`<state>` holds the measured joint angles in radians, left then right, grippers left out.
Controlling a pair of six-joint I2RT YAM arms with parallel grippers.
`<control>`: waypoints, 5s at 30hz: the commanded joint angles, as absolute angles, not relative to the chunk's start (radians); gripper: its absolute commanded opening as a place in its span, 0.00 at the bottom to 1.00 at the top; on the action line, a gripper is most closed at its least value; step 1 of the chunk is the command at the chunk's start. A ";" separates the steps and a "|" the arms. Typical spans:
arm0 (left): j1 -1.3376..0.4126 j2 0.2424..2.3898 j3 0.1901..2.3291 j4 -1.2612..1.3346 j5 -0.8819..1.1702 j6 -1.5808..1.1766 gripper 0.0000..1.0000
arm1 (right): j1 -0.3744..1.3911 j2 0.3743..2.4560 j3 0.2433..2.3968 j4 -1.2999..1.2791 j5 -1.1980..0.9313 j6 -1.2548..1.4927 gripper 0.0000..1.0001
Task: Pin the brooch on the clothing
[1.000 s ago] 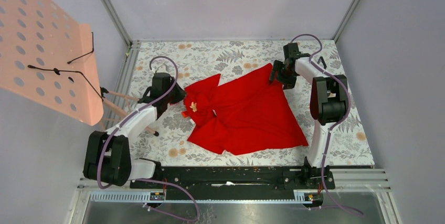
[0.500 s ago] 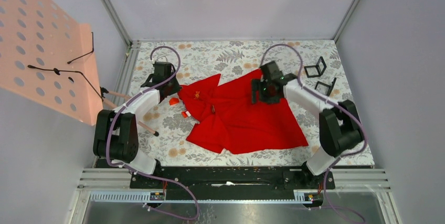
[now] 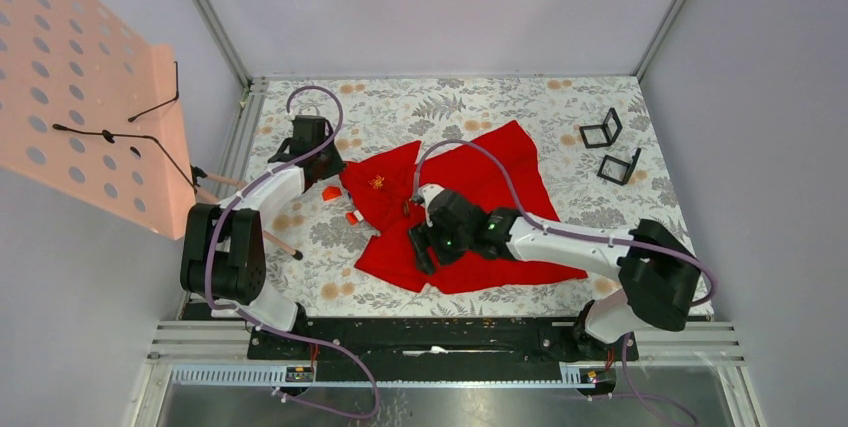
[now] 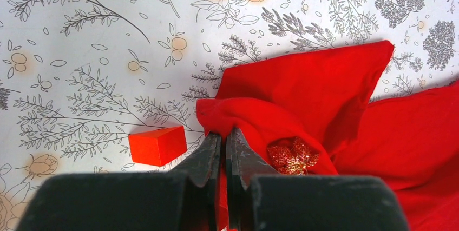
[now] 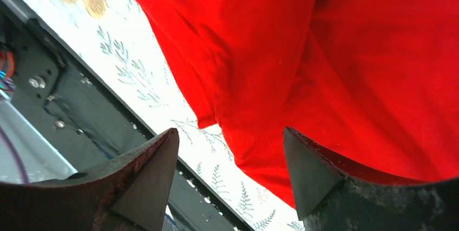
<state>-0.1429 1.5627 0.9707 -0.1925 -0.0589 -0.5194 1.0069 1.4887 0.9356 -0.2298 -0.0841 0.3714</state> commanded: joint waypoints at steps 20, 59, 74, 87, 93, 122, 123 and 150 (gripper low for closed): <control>-0.119 1.588 1.032 -0.156 -0.005 -0.518 0.00 | 1.252 1.824 1.155 -0.082 0.138 0.063 0.59; -0.092 1.574 1.018 -0.217 -0.149 -0.450 0.00 | 1.290 1.578 1.076 -0.207 -0.414 0.186 0.26; -0.188 1.550 1.055 -0.156 -0.065 -0.396 0.68 | 0.876 1.500 1.205 -0.508 -0.045 0.253 0.85; -0.377 1.982 1.512 -0.311 -0.026 -0.283 0.76 | 0.498 1.657 1.260 -0.505 -0.098 0.333 0.85; -0.438 2.090 1.608 -0.390 -0.180 -0.251 0.82 | 0.474 1.643 1.214 -0.468 -0.092 0.360 0.85; -0.346 2.348 1.995 -0.549 -0.341 -0.214 0.00 | 0.679 1.485 0.896 -0.451 0.049 0.492 0.81; -0.338 2.353 2.000 -0.545 -0.340 -0.212 0.00 | 0.706 1.472 0.876 -0.456 0.067 0.504 0.81; -0.188 2.443 2.224 -0.522 -0.032 -0.270 0.00 | 0.797 1.439 0.659 -0.641 0.219 0.664 0.85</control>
